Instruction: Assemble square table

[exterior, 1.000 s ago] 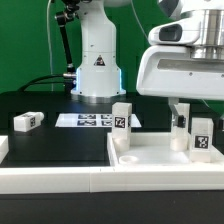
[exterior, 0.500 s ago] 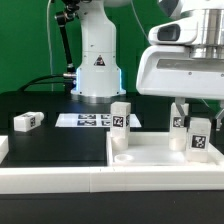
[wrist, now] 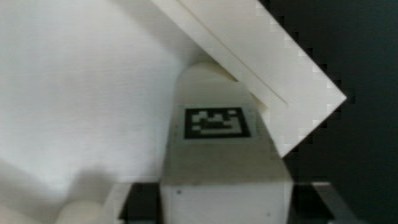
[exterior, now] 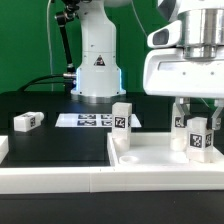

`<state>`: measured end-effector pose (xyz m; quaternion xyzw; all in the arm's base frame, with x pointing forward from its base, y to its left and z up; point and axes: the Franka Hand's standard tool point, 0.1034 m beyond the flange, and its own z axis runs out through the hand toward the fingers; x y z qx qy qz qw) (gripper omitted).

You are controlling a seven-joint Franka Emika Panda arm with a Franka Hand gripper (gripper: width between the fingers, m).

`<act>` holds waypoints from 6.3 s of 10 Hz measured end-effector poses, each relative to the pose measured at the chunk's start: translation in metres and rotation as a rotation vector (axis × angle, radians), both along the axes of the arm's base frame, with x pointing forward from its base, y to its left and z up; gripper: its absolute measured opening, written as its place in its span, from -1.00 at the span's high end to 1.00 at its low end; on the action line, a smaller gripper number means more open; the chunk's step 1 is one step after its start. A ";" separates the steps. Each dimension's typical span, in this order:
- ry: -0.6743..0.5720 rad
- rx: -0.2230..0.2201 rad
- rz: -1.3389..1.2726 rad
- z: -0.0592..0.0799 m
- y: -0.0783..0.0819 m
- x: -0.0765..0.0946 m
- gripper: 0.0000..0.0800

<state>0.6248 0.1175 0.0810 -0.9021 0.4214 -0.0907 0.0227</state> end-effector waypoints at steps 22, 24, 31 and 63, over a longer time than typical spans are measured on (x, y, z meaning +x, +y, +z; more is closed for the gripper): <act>-0.072 0.253 -0.978 0.000 -0.009 -0.003 -0.40; -0.057 0.231 -0.849 0.005 -0.005 0.004 -0.58; -0.017 0.064 -0.152 0.014 -0.012 0.006 -0.62; 0.005 -0.226 0.652 0.022 -0.258 -0.081 -0.62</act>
Offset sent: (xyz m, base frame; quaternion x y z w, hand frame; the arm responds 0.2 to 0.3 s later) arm -0.0017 -0.0001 0.0034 -0.0276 -0.0008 0.1861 0.9821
